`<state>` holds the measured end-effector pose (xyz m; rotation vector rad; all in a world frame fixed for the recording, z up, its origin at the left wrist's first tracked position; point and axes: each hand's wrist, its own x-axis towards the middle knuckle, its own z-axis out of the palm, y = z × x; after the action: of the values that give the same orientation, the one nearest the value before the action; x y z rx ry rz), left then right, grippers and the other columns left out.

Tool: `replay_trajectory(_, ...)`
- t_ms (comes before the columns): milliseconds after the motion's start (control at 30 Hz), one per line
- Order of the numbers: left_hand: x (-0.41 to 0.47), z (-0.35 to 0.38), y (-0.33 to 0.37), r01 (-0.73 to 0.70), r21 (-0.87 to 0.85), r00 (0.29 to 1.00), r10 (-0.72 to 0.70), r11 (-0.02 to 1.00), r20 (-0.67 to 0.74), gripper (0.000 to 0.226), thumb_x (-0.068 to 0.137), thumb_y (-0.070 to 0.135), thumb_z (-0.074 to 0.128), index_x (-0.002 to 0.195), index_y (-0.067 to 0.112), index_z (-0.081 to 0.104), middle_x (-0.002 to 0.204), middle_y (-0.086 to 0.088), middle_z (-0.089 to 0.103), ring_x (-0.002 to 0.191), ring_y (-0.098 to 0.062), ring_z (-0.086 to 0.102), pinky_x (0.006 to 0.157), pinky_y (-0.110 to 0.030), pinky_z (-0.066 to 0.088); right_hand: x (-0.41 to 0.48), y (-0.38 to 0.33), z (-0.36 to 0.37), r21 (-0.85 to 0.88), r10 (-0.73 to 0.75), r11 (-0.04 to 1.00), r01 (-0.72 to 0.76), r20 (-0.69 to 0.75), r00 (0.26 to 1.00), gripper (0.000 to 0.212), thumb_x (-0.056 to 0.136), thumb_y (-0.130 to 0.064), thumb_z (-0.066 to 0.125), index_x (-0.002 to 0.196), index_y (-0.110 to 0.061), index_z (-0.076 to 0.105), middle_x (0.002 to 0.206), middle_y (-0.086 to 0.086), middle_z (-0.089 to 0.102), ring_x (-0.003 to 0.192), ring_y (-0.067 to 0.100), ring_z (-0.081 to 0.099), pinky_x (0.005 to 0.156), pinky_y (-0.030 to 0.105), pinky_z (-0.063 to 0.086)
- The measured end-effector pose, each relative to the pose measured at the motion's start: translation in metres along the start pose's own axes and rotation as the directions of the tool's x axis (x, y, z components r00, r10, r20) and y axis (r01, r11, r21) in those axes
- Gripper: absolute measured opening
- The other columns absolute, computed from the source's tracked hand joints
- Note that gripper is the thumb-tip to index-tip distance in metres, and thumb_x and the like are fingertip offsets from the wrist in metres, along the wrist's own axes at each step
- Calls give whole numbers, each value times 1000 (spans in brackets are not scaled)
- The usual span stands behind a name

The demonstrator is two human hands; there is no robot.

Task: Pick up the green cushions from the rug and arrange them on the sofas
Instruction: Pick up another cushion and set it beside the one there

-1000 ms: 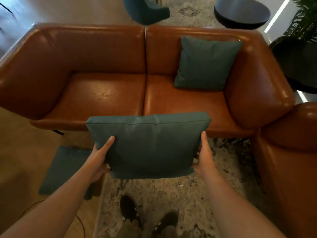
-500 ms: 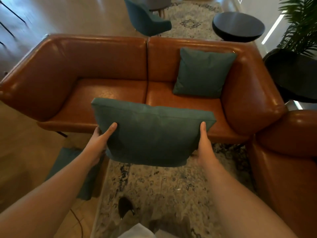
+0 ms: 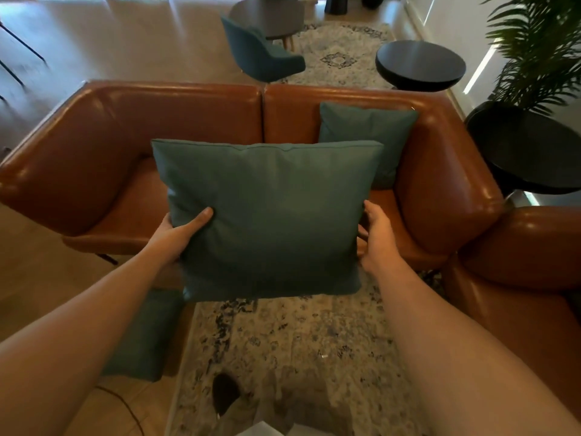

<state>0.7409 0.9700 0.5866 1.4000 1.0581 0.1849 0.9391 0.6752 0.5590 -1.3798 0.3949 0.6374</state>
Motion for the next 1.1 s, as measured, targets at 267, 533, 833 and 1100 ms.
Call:
replay_trajectory(267, 6, -8, 14, 177, -36, 983, -178, 984, -40, 124, 57, 89, 77, 153, 16, 48, 147, -13, 57, 133, -40, 55, 108, -55, 45, 4, -11, -10, -257, -20, 965, 57, 142, 990, 63, 104, -16, 62, 161, -36, 46, 128, -4, 69, 115, 23, 64, 89, 40, 53)
replay_trajectory(533, 9, -42, 45, 116, 3, 966, -114, 993, 234, 73, 67, 68, 76, 123, 23, 73, 118, -15, 76, 92, -26, 75, 84, -40, 51, 19, -39, -7, -258, 26, 966, 22, 181, 983, 68, 106, -15, 61, 168, -30, 36, 143, 6, 56, 104, 19, 59, 76, 38, 49)
replay_trajectory(833, 60, -85, 58, 251, -108, 946, -221, 962, 236, 59, 91, 63, 58, 135, 25, 69, 110, -11, 76, 77, -27, 69, 71, -37, 54, 60, -69, 29, -390, 237, 916, -95, 334, 912, 74, 62, -44, 95, 128, -15, 77, 120, 12, 79, 102, 27, 80, 90, 41, 62)
replay_trajectory(1100, 161, -105, 83, 192, -230, 978, -166, 954, 126, 46, 96, 55, 57, 122, 19, 70, 115, -13, 72, 97, -29, 66, 83, -44, 51, 111, -64, 122, -52, 210, 978, -204, 236, 949, 54, 97, -51, 62, 125, -6, 74, 122, 16, 78, 104, 33, 75, 87, 41, 59)
